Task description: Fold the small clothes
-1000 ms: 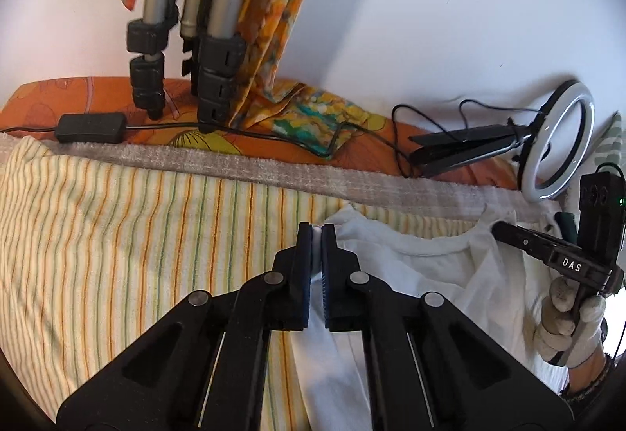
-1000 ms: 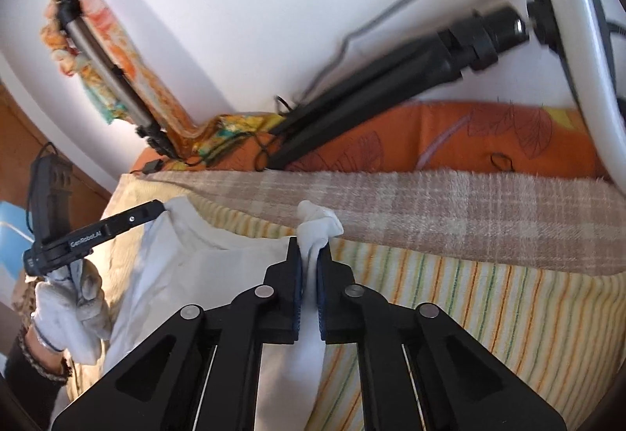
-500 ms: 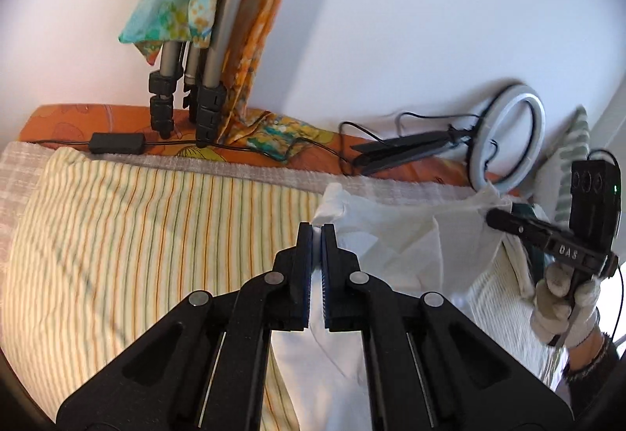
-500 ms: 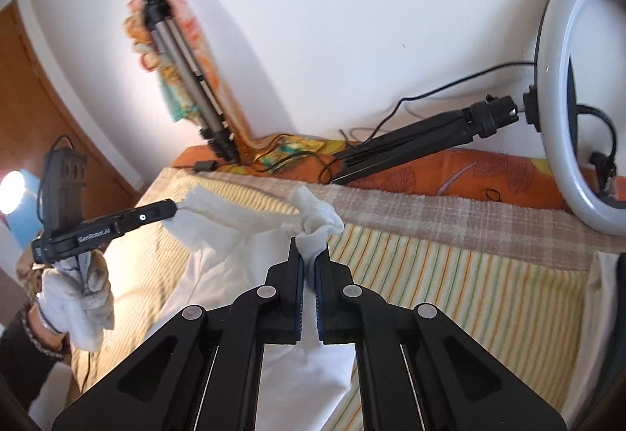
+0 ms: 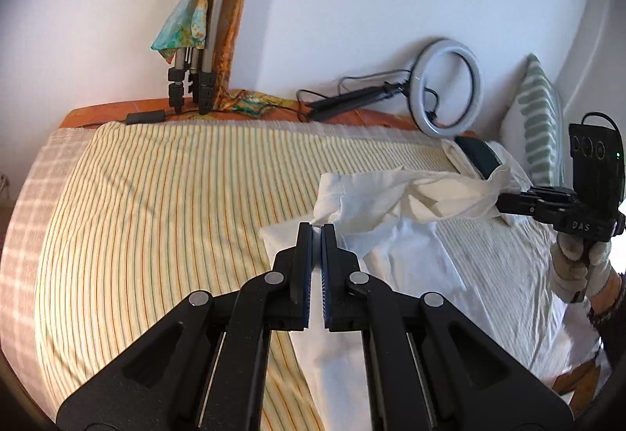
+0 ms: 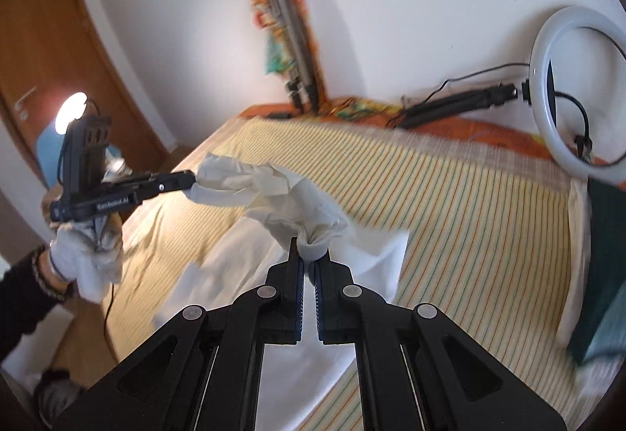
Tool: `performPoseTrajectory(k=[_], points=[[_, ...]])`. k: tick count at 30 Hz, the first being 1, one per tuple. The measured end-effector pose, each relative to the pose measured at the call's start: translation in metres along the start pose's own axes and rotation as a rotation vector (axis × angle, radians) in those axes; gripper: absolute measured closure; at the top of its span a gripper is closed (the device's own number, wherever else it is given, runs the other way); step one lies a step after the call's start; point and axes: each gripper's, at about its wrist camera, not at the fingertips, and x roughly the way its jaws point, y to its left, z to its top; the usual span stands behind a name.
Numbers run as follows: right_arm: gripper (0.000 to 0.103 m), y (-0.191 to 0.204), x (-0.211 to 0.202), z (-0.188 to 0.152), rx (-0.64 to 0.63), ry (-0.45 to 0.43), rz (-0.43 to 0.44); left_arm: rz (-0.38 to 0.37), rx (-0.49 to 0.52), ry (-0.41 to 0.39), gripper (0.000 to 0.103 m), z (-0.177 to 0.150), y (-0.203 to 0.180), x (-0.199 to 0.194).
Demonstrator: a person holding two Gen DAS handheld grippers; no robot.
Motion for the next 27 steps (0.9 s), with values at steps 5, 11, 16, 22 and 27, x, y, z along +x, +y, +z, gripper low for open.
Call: performPoseTrajectory(k=[5, 11, 16, 22, 27], points=[[0.099, 0.026, -0.019, -0.055, -0.037, 0.017, -0.025, 0.013, 0.044, 0.015, 0.101, -0.05, -0.015, -0.027], [0.099, 0.049, -0.018, -0.111, -0.114, 0.061, -0.105, 0.039, 0.046, 0.037, 0.101, -0.095, -0.019, -0.04], [0.097, 0.057, -0.019, -0.138, -0.201, 0.064, -0.226, 0.042, 0.075, 0.054, 0.101, -0.119, -0.026, -0.049], [0.094, 0.056, -0.048, -0.158, -0.156, 0.057, -0.159, 0.006, 0.004, 0.071, 0.094, -0.138, -0.012, -0.078], [0.055, 0.034, -0.057, -0.149, 0.088, 0.028, -0.052, -0.107, -0.295, 0.102, 0.057, -0.126, 0.031, -0.075]])
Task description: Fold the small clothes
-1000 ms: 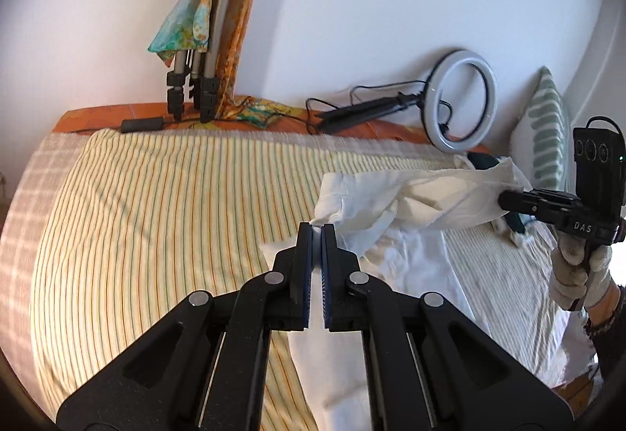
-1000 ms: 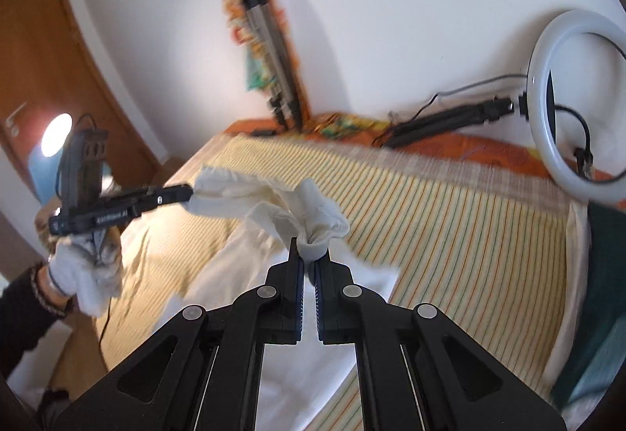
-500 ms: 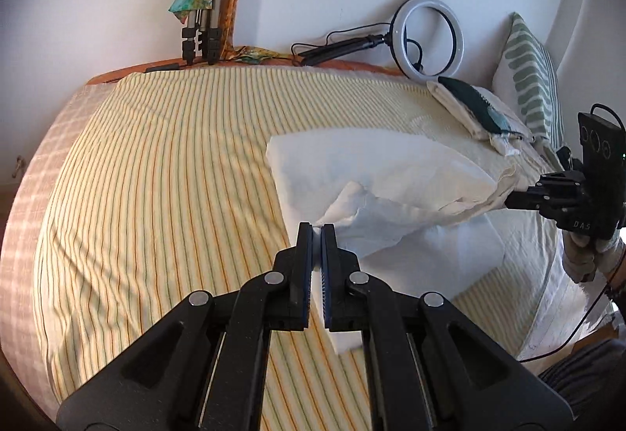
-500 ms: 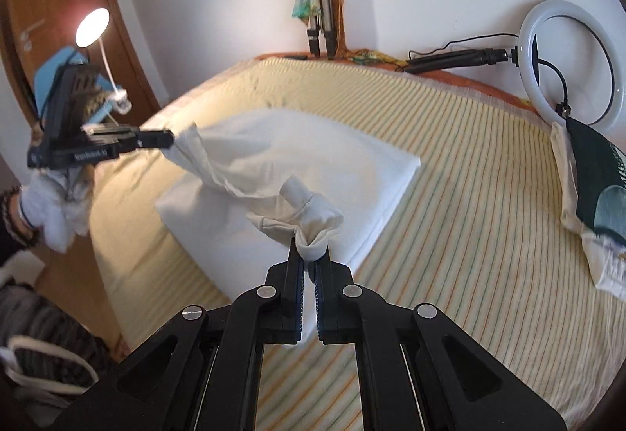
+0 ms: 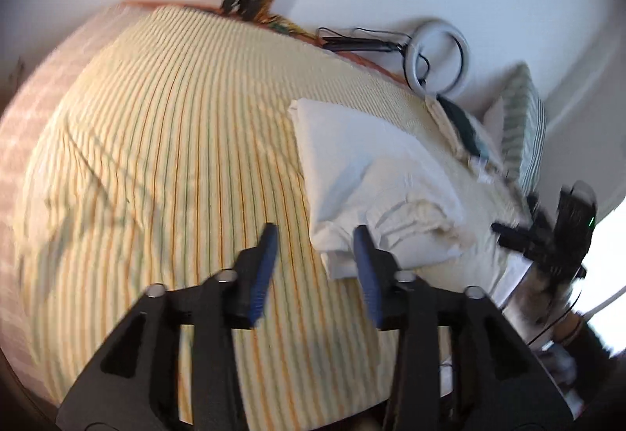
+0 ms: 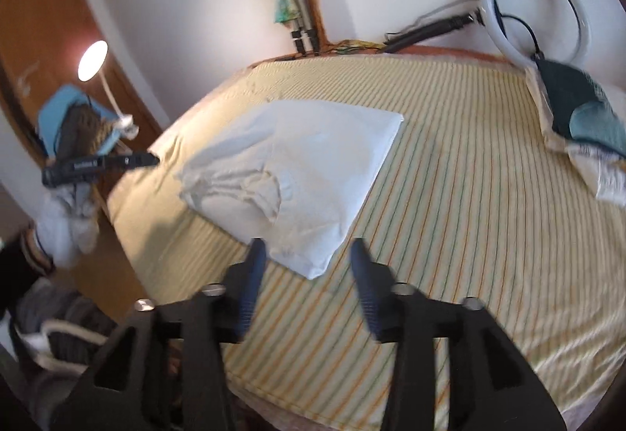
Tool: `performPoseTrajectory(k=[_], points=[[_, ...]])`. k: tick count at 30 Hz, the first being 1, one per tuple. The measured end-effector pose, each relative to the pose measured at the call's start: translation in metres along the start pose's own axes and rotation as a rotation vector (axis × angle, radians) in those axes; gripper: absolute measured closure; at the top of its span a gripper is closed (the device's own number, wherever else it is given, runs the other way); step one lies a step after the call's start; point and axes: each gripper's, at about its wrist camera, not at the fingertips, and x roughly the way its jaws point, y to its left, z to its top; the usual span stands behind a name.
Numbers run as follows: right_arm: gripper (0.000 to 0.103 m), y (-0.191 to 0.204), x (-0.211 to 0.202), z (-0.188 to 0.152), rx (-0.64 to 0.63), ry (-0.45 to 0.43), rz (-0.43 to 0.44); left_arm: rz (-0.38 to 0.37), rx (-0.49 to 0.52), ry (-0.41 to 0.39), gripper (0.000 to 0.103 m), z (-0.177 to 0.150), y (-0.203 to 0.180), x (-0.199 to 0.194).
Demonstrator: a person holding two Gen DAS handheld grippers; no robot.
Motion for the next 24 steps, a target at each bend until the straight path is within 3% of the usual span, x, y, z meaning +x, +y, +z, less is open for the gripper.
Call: performPoseTrajectory(k=[4, 8, 9, 10, 12, 16, 21, 24], points=[[0.055, -0.028, 0.021, 0.009, 0.236, 0.063, 0.068, -0.087, -0.167, 0.09, 0.056, 0.007, 0.02, 0.027], [0.059, -0.038, 0.034, 0.003, 0.329, 0.086, 0.15, -0.132, -0.196, 0.148, 0.061, 0.001, 0.022, 0.049], [0.069, -0.036, 0.037, 0.001, 0.326, 0.097, 0.151, -0.141, -0.207, 0.158, 0.074, 0.0, 0.023, 0.053], [0.085, -0.034, 0.042, -0.001, 0.318, 0.114, 0.14, -0.148, -0.215, 0.166, 0.09, 0.0, 0.024, 0.055], [0.096, -0.031, 0.049, -0.004, 0.317, 0.143, 0.149, -0.147, -0.215, 0.166, 0.096, 0.0, 0.023, 0.056], [0.098, -0.027, 0.039, 0.0, 0.293, 0.111, 0.134, -0.145, -0.182, 0.135, 0.099, 0.005, 0.015, 0.045], [0.099, -0.028, 0.015, 0.005, 0.315, 0.048, 0.193, -0.196, -0.166, 0.11, 0.1, 0.004, 0.004, 0.026], [0.099, -0.028, 0.014, -0.005, 0.313, 0.052, 0.198, -0.152, -0.122, 0.131, 0.1, -0.005, 0.001, 0.031]])
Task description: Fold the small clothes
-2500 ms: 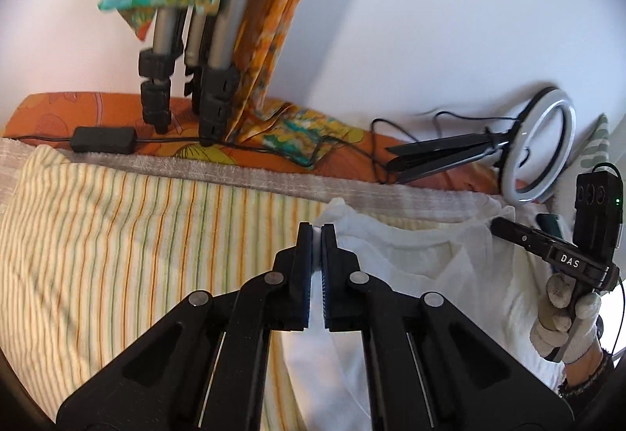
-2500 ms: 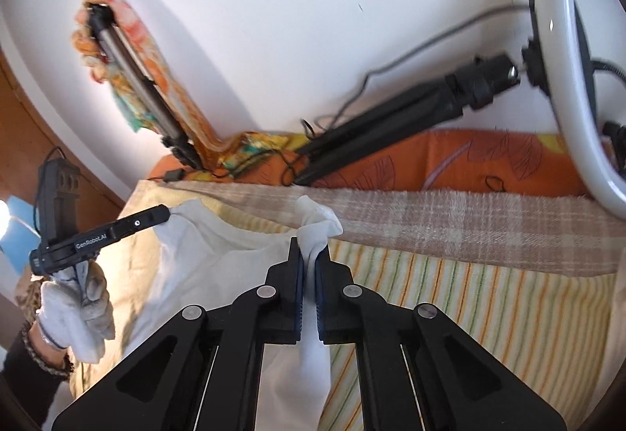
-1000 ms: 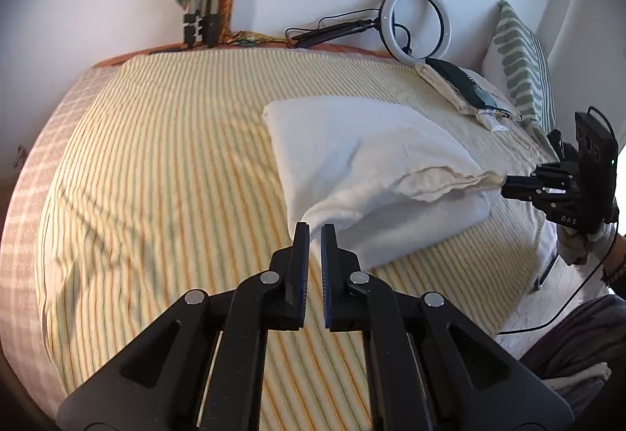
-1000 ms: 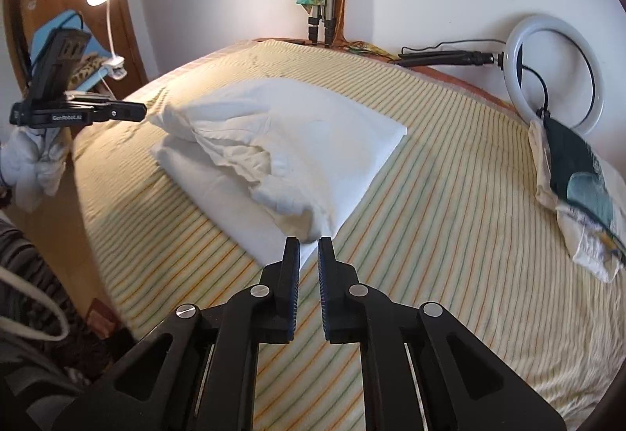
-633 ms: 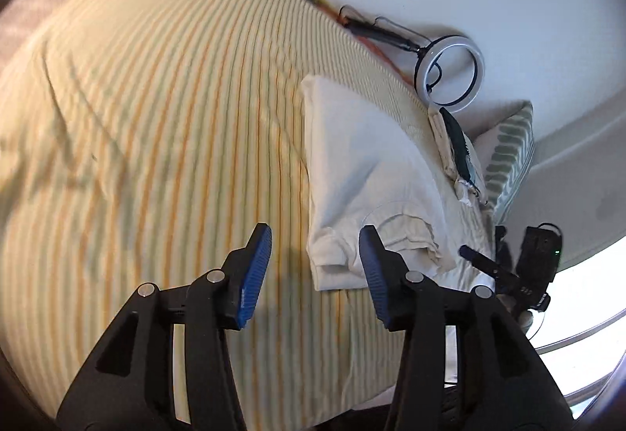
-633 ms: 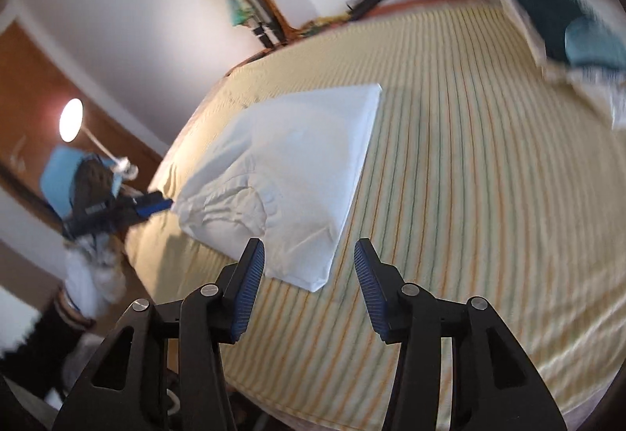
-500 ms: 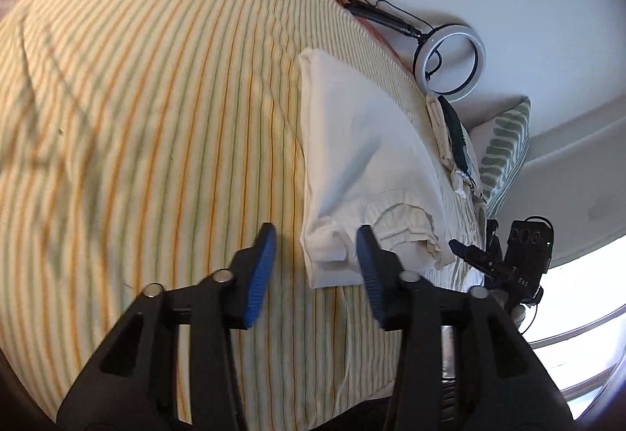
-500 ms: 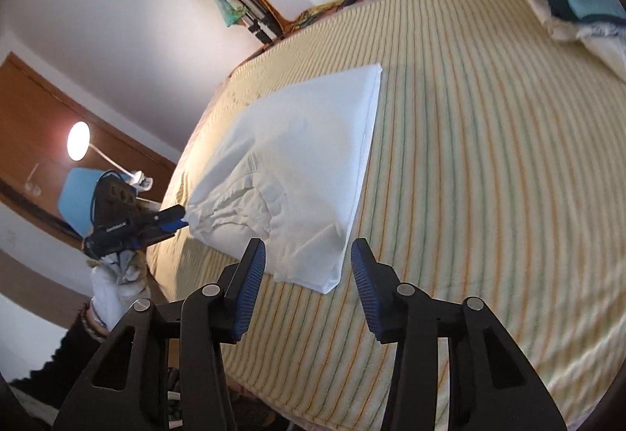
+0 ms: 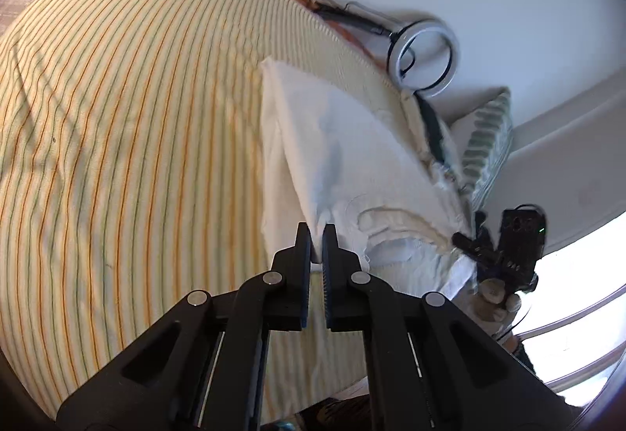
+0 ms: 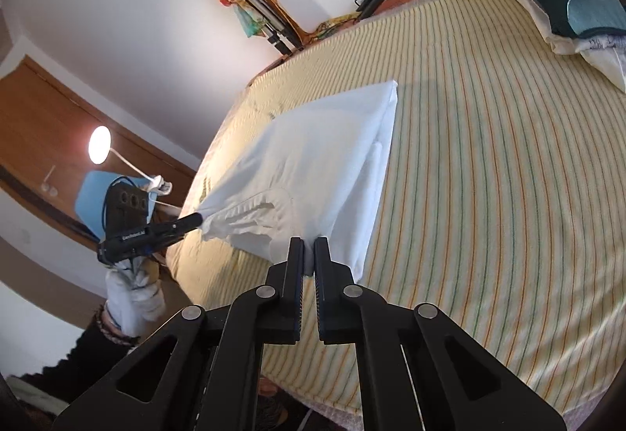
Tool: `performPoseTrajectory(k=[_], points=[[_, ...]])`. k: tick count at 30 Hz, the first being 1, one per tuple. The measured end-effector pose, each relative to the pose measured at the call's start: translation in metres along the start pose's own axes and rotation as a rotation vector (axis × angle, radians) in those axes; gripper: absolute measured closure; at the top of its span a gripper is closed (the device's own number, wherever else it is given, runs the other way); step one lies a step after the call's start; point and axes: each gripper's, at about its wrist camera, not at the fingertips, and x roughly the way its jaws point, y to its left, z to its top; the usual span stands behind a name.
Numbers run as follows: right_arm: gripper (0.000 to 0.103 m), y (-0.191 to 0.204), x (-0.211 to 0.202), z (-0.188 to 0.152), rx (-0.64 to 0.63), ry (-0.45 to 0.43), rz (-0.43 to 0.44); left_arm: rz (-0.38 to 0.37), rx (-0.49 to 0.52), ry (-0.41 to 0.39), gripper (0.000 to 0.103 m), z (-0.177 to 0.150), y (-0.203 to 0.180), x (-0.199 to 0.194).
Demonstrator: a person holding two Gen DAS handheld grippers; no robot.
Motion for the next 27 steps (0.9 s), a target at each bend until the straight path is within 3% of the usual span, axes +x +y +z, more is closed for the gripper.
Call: performPoseTrajectory(k=[2, 6, 11, 18, 21, 27], points=[[0.099, -0.005, 0.009, -0.008, -0.009, 0.038, -0.042, 0.062, 0.01, 0.015, 0.1, -0.005, 0.006, 0.009], [0.099, -0.004, 0.023, -0.018, -0.082, 0.103, -0.125, 0.098, 0.013, 0.02, 0.1, -0.012, 0.011, 0.012], [0.093, 0.019, 0.01, -0.012, -0.252, 0.097, -0.242, 0.158, 0.079, 0.036, 0.1, -0.016, 0.0, -0.004], [0.089, 0.057, -0.005, 0.03, -0.394, -0.055, -0.24, 0.188, 0.244, -0.051, 0.099, -0.004, -0.049, -0.024], [0.089, 0.065, 0.02, 0.056, -0.416, -0.06, -0.233, 0.207, 0.329, -0.072, 0.099, 0.013, -0.077, -0.005], [0.089, 0.078, 0.068, 0.089, -0.467, -0.017, -0.256, 0.222, 0.343, -0.07, 0.099, 0.059, -0.1, 0.045]])
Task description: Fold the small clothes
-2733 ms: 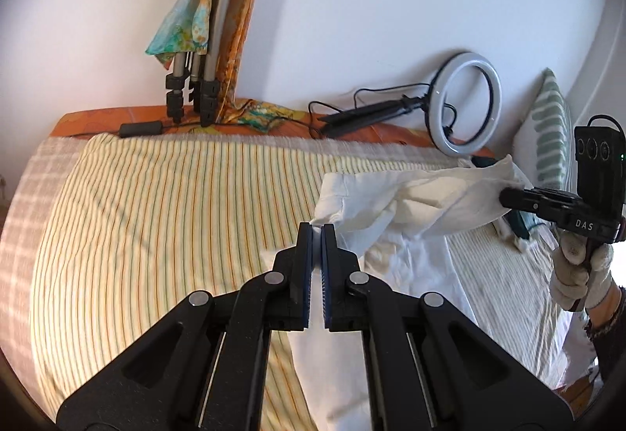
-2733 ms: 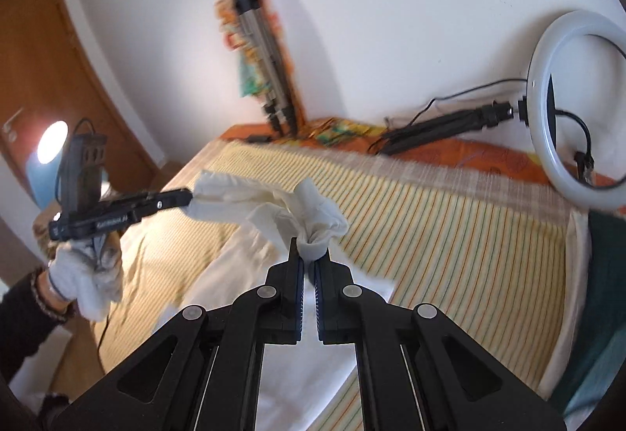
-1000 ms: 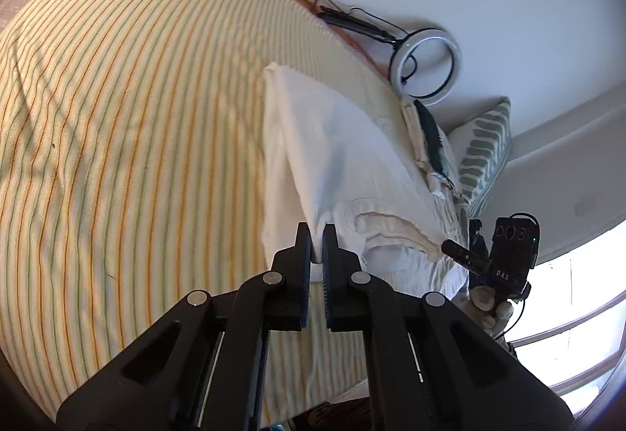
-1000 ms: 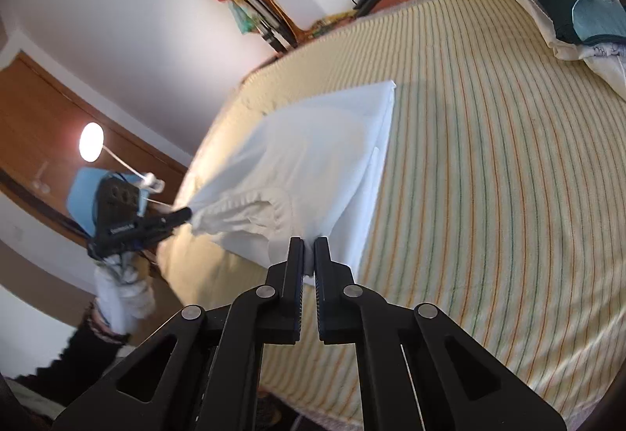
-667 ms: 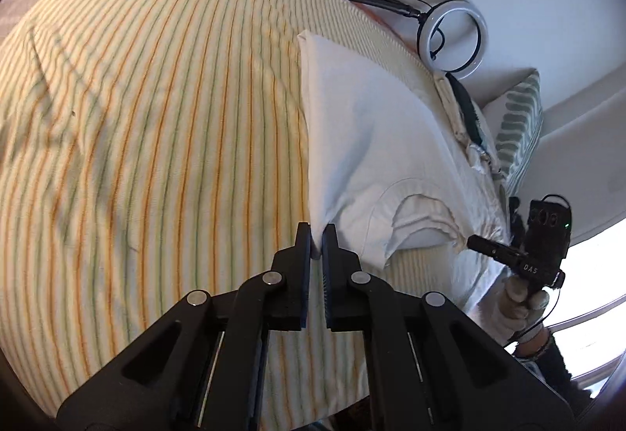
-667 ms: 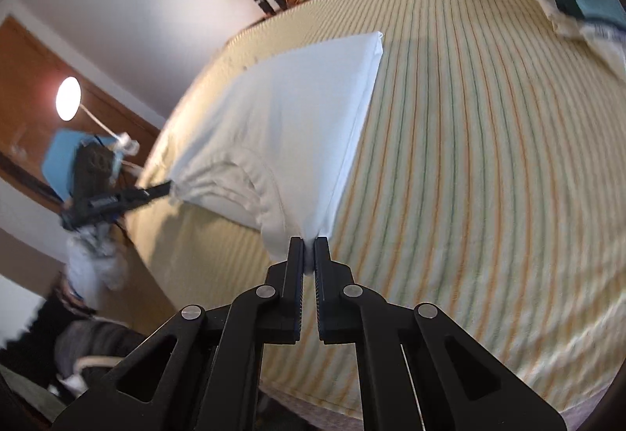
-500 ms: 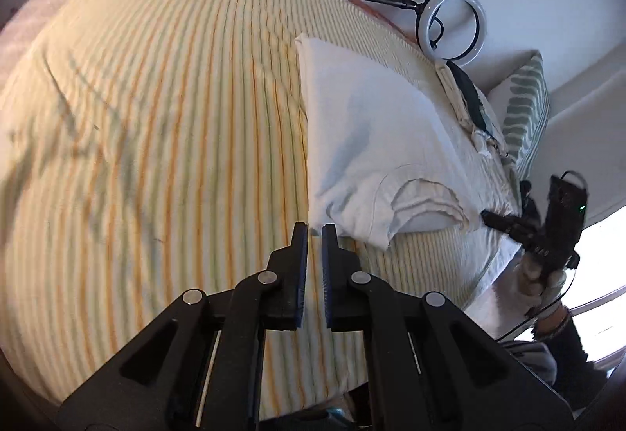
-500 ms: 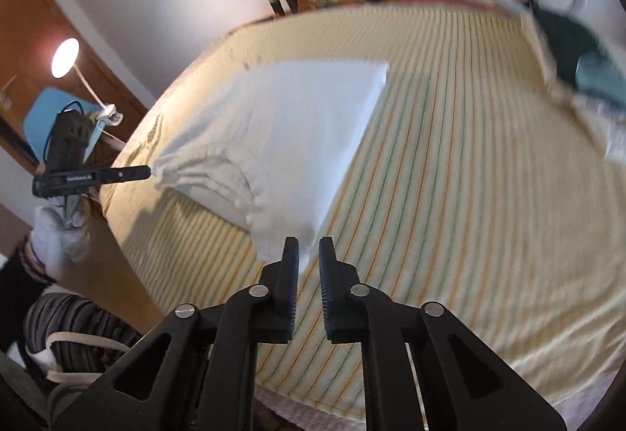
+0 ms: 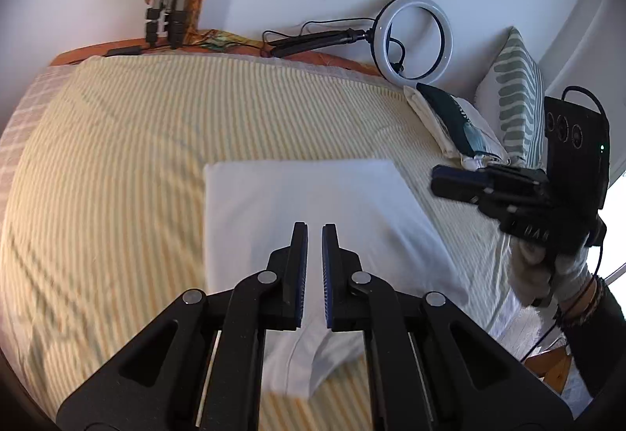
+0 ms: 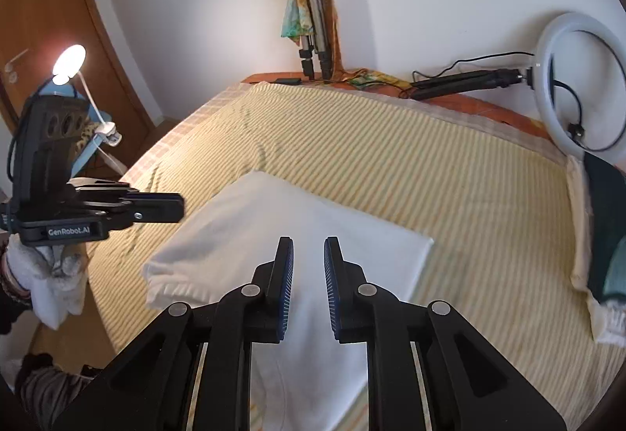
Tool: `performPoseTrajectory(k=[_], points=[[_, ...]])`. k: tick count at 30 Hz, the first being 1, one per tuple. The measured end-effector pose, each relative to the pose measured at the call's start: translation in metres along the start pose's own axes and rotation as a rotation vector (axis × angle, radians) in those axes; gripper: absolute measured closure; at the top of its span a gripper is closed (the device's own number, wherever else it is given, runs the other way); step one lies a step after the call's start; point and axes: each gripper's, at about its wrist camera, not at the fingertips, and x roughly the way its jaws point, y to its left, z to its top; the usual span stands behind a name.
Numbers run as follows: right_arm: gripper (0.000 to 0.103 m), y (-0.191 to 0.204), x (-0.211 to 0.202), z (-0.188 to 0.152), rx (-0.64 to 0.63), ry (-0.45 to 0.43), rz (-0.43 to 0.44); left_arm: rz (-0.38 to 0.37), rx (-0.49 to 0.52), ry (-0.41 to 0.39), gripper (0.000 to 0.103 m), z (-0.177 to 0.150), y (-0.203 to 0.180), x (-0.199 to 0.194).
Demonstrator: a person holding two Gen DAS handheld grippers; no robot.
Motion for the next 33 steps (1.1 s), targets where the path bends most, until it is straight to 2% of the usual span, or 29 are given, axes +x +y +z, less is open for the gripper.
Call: performPoseTrajectory(k=[2, 6, 11, 15, 17, 20, 25, 28, 31, 33], points=[[0.089, -0.004, 0.018, 0.007, 0.008, 0.02, -0.009, 0.014, 0.0, -0.002, 0.099, 0.012, -0.003, 0.016], [0.089, -0.014, 0.05, 0.008, 0.05, 0.066, 0.013, 0.017, -0.004, 0.054, 0.099, 0.022, -0.001, 0.055], [0.089, -0.011, 0.079, -0.006, 0.002, 0.134, -0.003, 0.045, 0.042, 0.136, 0.099, -0.001, 0.003, 0.089], [0.089, -0.008, 0.086, -0.012, -0.054, 0.157, -0.025, 0.016, 0.037, 0.101, 0.097, -0.011, 0.01, 0.089], [0.089, -0.01, 0.079, -0.007, -0.052, 0.155, -0.01, -0.005, 0.003, 0.12, 0.097, -0.005, 0.013, 0.084], [0.089, -0.016, 0.065, 0.003, -0.021, 0.105, 0.052, -0.005, 0.003, 0.073, 0.097, 0.008, 0.013, 0.07], [0.089, -0.025, 0.069, 0.017, 0.032, 0.084, 0.036, -0.009, -0.044, 0.05, 0.097, 0.034, 0.018, 0.075], [0.089, -0.022, 0.082, 0.02, 0.022, 0.108, 0.027, 0.031, -0.013, 0.056, 0.097, 0.04, 0.016, 0.091], [0.089, -0.027, 0.1, 0.018, 0.005, 0.143, -0.052, 0.105, -0.001, 0.073, 0.097, 0.037, 0.024, 0.106], [0.089, -0.038, 0.104, 0.014, 0.037, 0.157, -0.066, 0.098, -0.037, 0.078, 0.097, 0.031, 0.036, 0.111]])
